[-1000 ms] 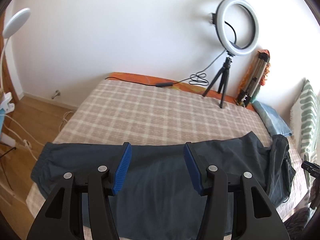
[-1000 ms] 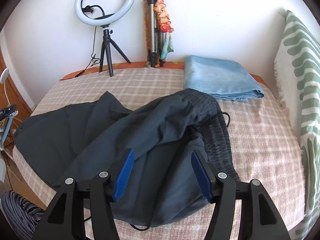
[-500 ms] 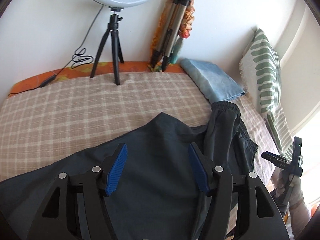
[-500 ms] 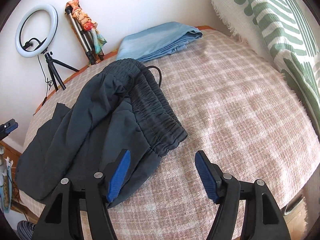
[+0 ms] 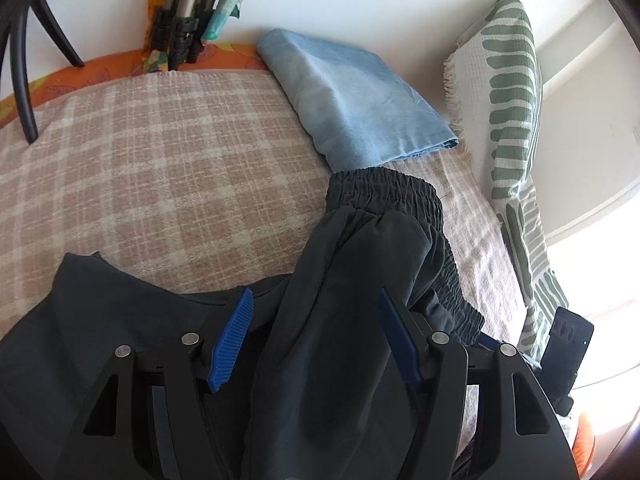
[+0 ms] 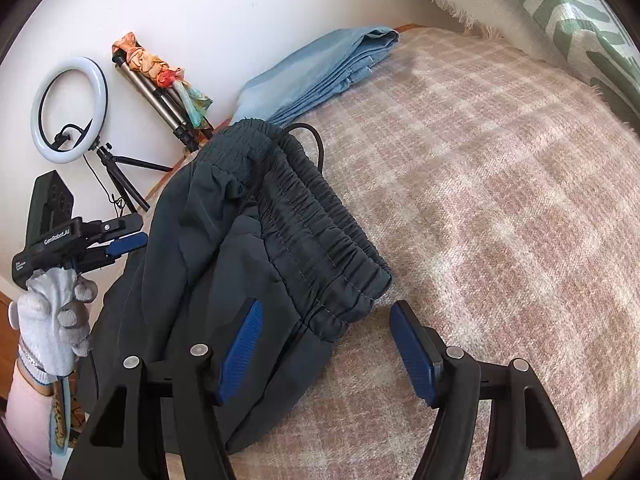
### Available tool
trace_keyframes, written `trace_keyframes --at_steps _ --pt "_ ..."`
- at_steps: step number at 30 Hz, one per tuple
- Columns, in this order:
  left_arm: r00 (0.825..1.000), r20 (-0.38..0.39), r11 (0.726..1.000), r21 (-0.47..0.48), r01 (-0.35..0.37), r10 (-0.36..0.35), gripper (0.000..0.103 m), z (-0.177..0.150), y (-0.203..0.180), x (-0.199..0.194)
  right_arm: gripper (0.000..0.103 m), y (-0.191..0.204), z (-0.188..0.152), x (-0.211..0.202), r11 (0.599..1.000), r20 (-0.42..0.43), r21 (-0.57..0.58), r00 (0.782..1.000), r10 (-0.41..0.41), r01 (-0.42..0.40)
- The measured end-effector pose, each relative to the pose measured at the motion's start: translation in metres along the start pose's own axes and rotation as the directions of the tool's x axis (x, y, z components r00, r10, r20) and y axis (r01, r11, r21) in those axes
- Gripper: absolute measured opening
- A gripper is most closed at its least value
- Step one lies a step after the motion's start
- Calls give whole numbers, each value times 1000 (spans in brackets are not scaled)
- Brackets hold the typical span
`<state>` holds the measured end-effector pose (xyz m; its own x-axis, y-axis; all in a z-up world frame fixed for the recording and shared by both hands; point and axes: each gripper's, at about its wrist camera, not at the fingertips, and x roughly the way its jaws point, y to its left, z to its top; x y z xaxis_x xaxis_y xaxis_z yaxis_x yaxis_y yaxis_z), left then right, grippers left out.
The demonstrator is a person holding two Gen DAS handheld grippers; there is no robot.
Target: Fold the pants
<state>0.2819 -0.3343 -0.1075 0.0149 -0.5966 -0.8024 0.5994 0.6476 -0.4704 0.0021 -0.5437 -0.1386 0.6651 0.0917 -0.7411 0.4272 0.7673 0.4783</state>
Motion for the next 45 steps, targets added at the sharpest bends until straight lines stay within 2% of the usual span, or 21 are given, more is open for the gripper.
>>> trace_keyframes --at_steps 2,4,5,6,7,8,9,11,12,17,19,22,26,28,31,33,35,38,40,41,45 --pt "999 -23 998 -56 24 -25 64 7 3 16 64 -4 2 1 1000 14 19 1000 17 -18" --pt "997 -39 993 -104 62 -66 64 11 5 28 46 -9 4 2 998 22 49 999 36 -37" --pt "995 -43 990 -116 80 -85 64 12 5 31 34 -11 5 4 997 17 61 999 47 -48" --pt "996 -38 990 -117 81 -86 63 12 4 33 29 -11 6 5 996 15 69 999 50 -51" --pt "997 -26 991 -112 72 -75 61 13 2 34 27 -12 7 5 996 22 69 999 48 -50" --pt "997 -15 992 -103 74 -76 48 14 -1 36 23 -11 7 5 997 28 64 999 47 -49" --pt "997 -11 993 -95 71 -73 26 13 -4 36 21 -11 7 4 998 32 54 999 43 -45" --pt "999 10 996 -71 50 -50 11 13 -11 36 19 -9 7 -1 999 52 34 998 28 -30" --pt "999 24 998 -51 43 -41 7 12 -16 33 17 -9 7 -3 999 62 30 998 29 -31" --pt "995 74 997 43 61 -64 4 1 -45 11 17 -16 7 -12 997 87 49 995 51 -55" --pt "994 77 992 110 64 -73 4 -9 -65 5 17 -20 7 -13 995 89 64 994 70 -76" --pt "994 37 975 204 93 -102 4 -28 -94 4 23 -26 8 -21 993 105 77 991 82 -90" --pt "989 -57 947 287 145 -134 4 -55 -128 19 38 -38 10 -36 992 154 100 986 59 -75" --pt "979 -132 934 302 190 -156 4 -68 -140 32 45 -47 11 -43 986 175 126 981 84 -107" --pt "977 -176 925 340 172 -117 6 -83 -151 46 48 -55 11 -46 982 174 151 981 89 -116" --pt "978 -174 925 342 167 -112 6 -87 -155 47 52 -57 10 -44 978 163 159 981 106 -133" --pt "979 -165 926 338 167 -116 7 -91 -153 40 55 -59 10 -44 967 164 166 973 165 -192" --pt "991 -116 915 389 109 -69 7 -96 -149 22 63 -57 10 -44 957 159 167 964 212 -238" --pt "996 -83 908 414 67 -36 21 -99 -142 6 63 -53 10 -42 949 155 169 958 241 -266" --pt "998 -65 910 413 42 -16 33 -100 -136 -1 64 -50 10 -40 950 147 164 959 244 -267" --pt "998 0 918 391 -57 62 34 -107 -104 -35 72 -47 8 -23 977 72 168 990 122 -133"
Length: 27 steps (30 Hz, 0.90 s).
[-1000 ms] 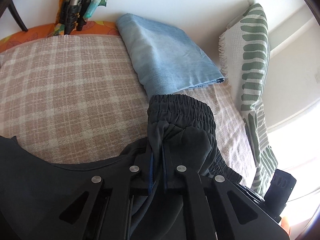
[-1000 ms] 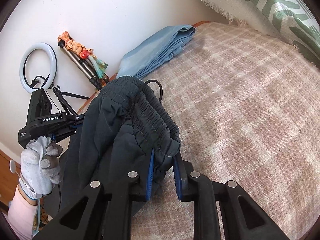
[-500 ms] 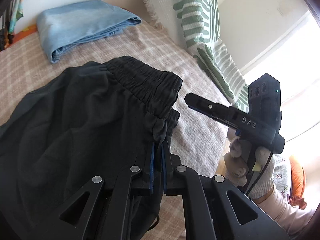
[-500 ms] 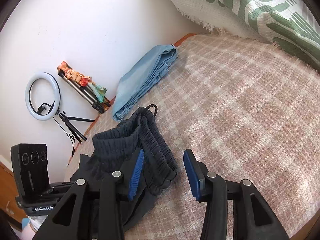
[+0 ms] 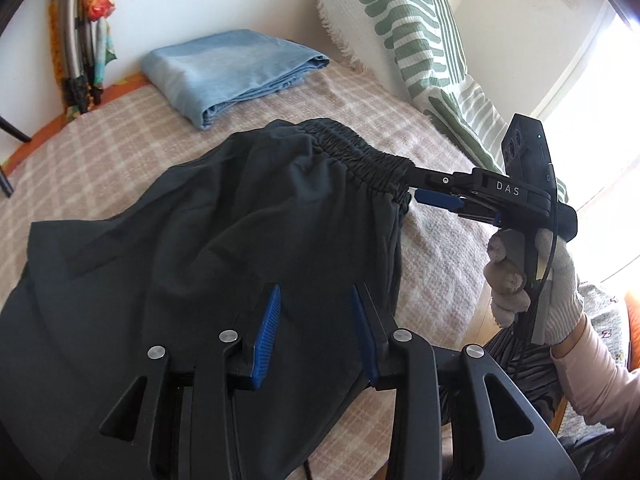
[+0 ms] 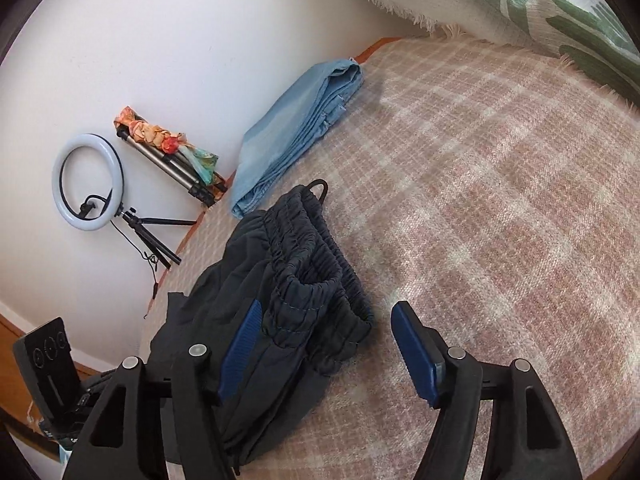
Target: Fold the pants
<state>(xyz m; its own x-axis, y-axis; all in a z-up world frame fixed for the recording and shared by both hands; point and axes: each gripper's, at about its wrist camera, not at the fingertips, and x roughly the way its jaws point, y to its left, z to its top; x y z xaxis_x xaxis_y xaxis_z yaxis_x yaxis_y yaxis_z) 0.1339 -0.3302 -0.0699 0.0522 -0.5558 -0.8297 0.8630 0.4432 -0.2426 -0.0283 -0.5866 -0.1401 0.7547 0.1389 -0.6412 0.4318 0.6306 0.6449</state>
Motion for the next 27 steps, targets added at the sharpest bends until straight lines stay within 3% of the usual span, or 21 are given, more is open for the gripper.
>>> trace_keyframes --at_steps 4,6,10,12,14,17,18,22,24,27 --pt "996 38 996 -51 -80 82 34 -25 32 -34 73 -8 -7 10 996 -52 87 998 20 -16" --pt "993 55 990 -103 -97 103 34 -40 52 -51 78 -7 -7 12 996 -50 83 998 22 -18" --pt "985 78 963 -235 -134 156 34 -75 97 -84 77 -6 -9 15 992 -40 106 997 72 -67" --pt "976 78 943 -284 -173 203 34 -97 117 -98 62 -6 -10 21 986 -54 127 992 113 -105" --pt "971 65 918 -343 -197 232 34 -123 137 -109 57 -4 -13 27 986 -55 128 992 116 -108" --pt "972 40 878 -439 -192 233 34 -160 162 -116 29 2 -14 31 990 -53 102 993 101 -96" --pt "968 28 866 -454 -211 251 34 -169 168 -117 25 4 -16 32 991 -49 98 994 97 -92" --pt "957 21 831 -501 -241 290 34 -192 182 -127 19 33 -18 3 997 50 -30 996 76 -75" --pt "956 36 827 -511 -234 292 34 -197 186 -133 18 49 -23 -28 993 148 -119 989 19 -1" --pt "955 48 837 -497 -230 292 34 -200 187 -135 18 44 -32 -54 990 202 -124 978 -47 73"
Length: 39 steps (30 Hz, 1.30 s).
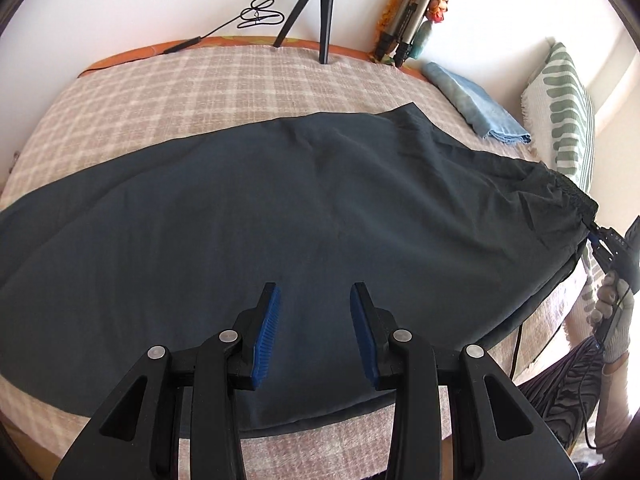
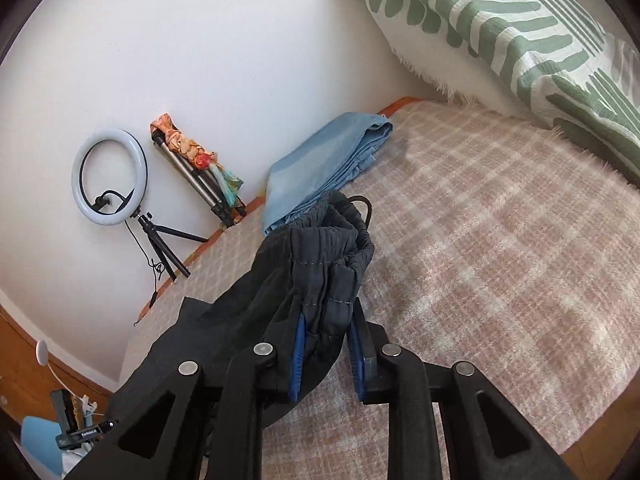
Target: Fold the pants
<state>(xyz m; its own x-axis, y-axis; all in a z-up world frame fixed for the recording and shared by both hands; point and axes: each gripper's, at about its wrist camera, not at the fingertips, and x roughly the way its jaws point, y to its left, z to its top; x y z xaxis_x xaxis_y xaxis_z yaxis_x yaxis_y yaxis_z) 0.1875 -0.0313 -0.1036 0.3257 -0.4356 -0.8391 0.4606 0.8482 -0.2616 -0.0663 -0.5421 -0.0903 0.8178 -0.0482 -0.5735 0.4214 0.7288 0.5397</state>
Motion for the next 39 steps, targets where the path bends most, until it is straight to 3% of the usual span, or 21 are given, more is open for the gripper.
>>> trace_keyframes --at_steps 2,4,6,9,13,15,19,23,27,31,39 --pt "1000 -13 1000 8 8 -8 35 -2 0 4 19 -11 -8 7 998 -45 -13 997 -62 62" --pt "1000 -29 1000 12 12 -12 34 -4 0 11 21 -28 -18 23 996 -140 45 987 -75 82" --pt "999 -42 1000 12 23 -23 34 -6 1 16 34 -35 -24 29 993 -189 48 977 -101 112" --pt "999 -42 999 11 34 -34 34 -13 4 17 46 -25 -22 15 981 -151 -58 969 -193 186" --pt "999 -20 999 -23 25 -26 34 -19 14 13 46 -1 -4 -20 964 -37 -150 973 -227 220" --pt "1000 10 999 -46 14 -14 34 -19 20 8 50 18 9 -28 960 -12 -212 981 -192 185" --pt "995 82 995 -83 -53 60 34 -24 34 -5 59 60 32 -11 938 -44 -344 997 -64 45" --pt "981 118 984 -110 -138 151 34 -31 50 -13 59 109 44 38 876 -158 -473 987 21 -94" --pt "967 121 966 -161 -203 224 34 -39 69 -14 60 153 47 101 825 -315 -516 947 66 -230" --pt "957 109 947 -213 -240 267 35 -46 86 -13 65 190 33 169 787 -466 -510 881 86 -347" --pt "945 106 936 -208 -284 310 35 -52 92 -11 65 225 -2 288 779 -636 -443 768 76 -444"
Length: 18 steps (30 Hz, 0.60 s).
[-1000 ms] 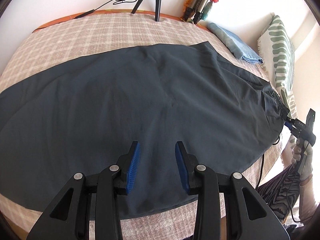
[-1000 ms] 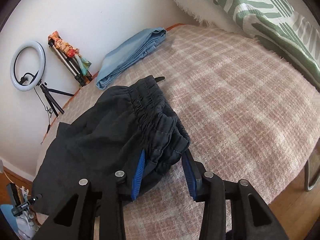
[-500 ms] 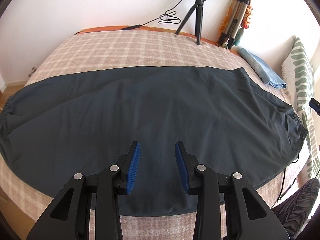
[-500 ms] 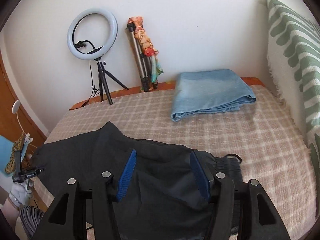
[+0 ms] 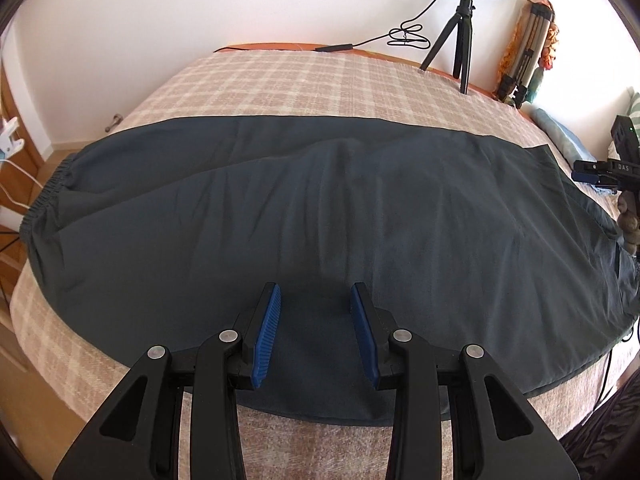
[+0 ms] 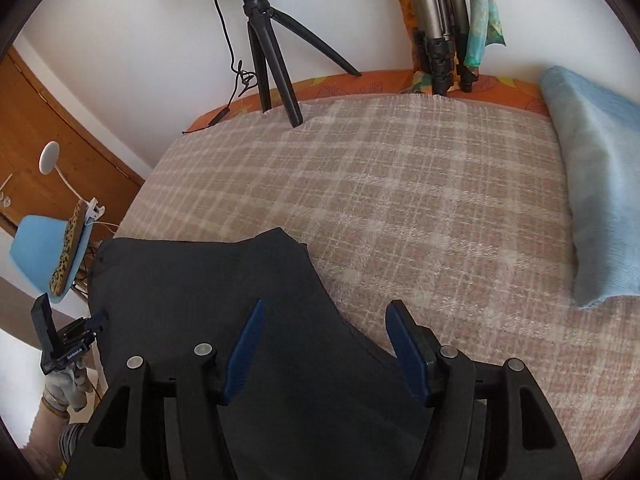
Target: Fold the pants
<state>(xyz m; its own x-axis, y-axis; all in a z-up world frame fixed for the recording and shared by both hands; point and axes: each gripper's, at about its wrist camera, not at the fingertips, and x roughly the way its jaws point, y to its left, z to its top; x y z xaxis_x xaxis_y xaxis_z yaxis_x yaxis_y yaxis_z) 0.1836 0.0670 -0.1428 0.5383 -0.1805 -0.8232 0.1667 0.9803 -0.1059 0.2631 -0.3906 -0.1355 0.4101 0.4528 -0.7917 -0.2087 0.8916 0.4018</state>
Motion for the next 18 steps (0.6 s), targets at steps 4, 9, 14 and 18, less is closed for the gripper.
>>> trace_keyframes --at_steps 4,9,14,18 --pt "1000 8 1000 7 -3 3 35 0 0 0 58 -1 9 28 996 -45 13 995 85 -84" --pt "1000 21 1000 0 5 -5 35 -1 2 0 5 22 12 32 993 -62 -103 997 43 -49" --pt "999 38 1000 0 13 -13 35 -3 3 -1 1 45 25 21 946 30 -253 979 -203 204" --pt "999 49 998 -63 25 -22 36 -4 17 -10 22 41 32 15 955 21 -220 980 -199 199"
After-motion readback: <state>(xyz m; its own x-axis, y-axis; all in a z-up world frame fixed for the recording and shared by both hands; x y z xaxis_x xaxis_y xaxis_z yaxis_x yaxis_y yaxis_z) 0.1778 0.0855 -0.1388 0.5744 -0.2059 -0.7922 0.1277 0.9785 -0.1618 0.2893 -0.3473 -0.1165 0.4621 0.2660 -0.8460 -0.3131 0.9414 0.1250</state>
